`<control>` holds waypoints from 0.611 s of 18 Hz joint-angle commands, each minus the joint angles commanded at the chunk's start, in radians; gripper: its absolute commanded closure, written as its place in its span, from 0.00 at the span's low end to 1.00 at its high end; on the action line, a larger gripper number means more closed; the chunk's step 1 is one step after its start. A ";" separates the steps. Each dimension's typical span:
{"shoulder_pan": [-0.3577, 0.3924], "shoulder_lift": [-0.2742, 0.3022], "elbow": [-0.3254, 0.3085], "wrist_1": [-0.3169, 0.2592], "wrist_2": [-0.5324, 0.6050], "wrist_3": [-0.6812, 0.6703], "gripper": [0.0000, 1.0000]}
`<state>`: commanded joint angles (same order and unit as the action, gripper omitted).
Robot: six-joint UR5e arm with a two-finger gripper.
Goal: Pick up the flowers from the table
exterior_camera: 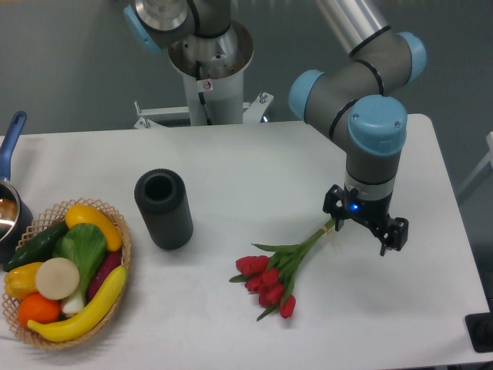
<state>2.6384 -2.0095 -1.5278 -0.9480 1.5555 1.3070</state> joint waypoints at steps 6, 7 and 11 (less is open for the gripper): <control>0.000 0.000 0.002 0.000 -0.002 -0.003 0.00; 0.002 0.000 0.002 0.000 -0.002 -0.002 0.00; 0.000 -0.002 -0.006 0.000 -0.002 -0.006 0.00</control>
<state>2.6384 -2.0110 -1.5339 -0.9480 1.5539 1.3008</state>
